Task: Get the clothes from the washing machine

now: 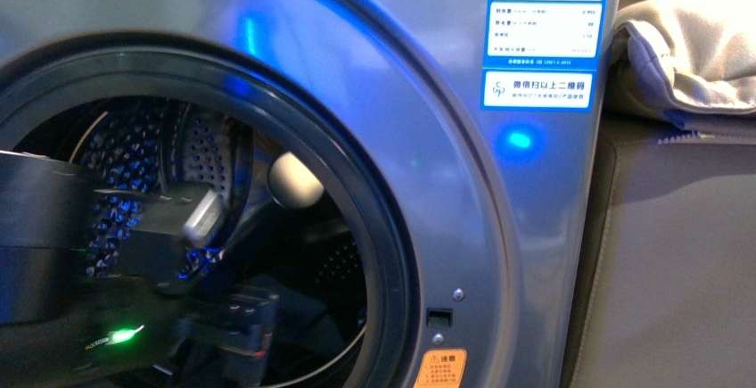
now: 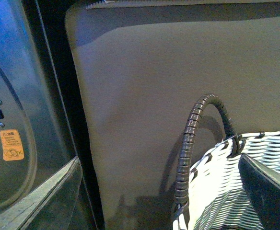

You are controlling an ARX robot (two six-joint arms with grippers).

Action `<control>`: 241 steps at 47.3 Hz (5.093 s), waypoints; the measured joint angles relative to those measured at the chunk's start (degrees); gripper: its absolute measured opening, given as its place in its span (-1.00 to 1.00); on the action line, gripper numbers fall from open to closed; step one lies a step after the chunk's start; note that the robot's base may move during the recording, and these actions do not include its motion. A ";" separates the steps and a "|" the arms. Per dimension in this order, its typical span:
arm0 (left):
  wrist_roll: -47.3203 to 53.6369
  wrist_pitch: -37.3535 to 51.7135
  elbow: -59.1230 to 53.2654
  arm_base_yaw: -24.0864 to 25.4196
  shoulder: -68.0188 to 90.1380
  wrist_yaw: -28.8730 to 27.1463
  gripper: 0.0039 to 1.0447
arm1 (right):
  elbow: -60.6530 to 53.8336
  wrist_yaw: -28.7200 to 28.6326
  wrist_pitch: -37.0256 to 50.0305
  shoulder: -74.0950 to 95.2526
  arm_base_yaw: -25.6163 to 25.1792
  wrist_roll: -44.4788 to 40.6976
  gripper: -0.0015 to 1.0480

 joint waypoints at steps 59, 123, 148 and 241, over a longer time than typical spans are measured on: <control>3.23 -18.88 39.60 2.45 29.33 -4.28 0.88 | 0.00 0.00 0.00 0.00 0.00 0.00 0.85; 7.23 -6.71 5.97 6.69 0.15 8.79 -0.76 | 0.00 0.00 0.00 0.00 0.00 0.00 0.85; 2.10 -11.45 -4.96 9.27 -31.23 19.89 -0.77 | 0.00 0.02 0.00 0.00 0.00 0.00 0.85; 1.68 -24.90 35.65 -24.92 -36.92 7.15 -0.79 | 0.00 0.00 -0.02 0.00 0.00 0.00 0.85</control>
